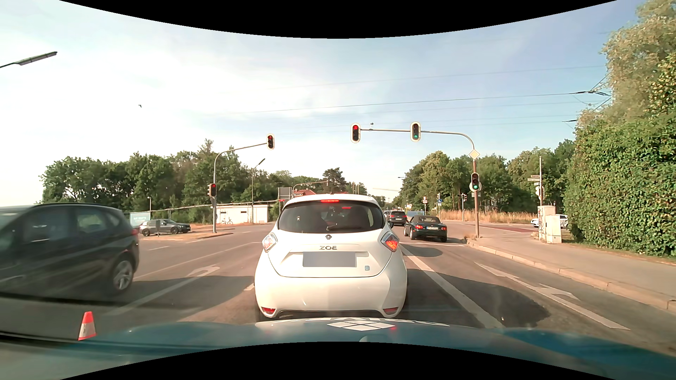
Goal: Follow the waypoints while adhering to traffic rules and regulations
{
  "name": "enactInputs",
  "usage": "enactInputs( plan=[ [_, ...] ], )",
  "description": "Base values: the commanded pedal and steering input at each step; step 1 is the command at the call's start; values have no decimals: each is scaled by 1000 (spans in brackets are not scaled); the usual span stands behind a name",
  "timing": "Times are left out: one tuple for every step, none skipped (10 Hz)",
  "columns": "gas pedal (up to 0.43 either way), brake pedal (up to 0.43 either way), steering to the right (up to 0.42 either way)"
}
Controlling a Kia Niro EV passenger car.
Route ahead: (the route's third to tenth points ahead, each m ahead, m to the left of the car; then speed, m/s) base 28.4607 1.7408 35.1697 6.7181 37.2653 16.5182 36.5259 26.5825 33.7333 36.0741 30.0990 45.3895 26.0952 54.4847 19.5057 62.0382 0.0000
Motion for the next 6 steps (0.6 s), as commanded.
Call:
enactInputs(
  plan=[
    [0, 244, 6],
    [0, 244, 6],
    [0, 244, 5],
    [0, 244, 5],
    [0, 238, 5],
    [0, 244, 6]
  ],
)
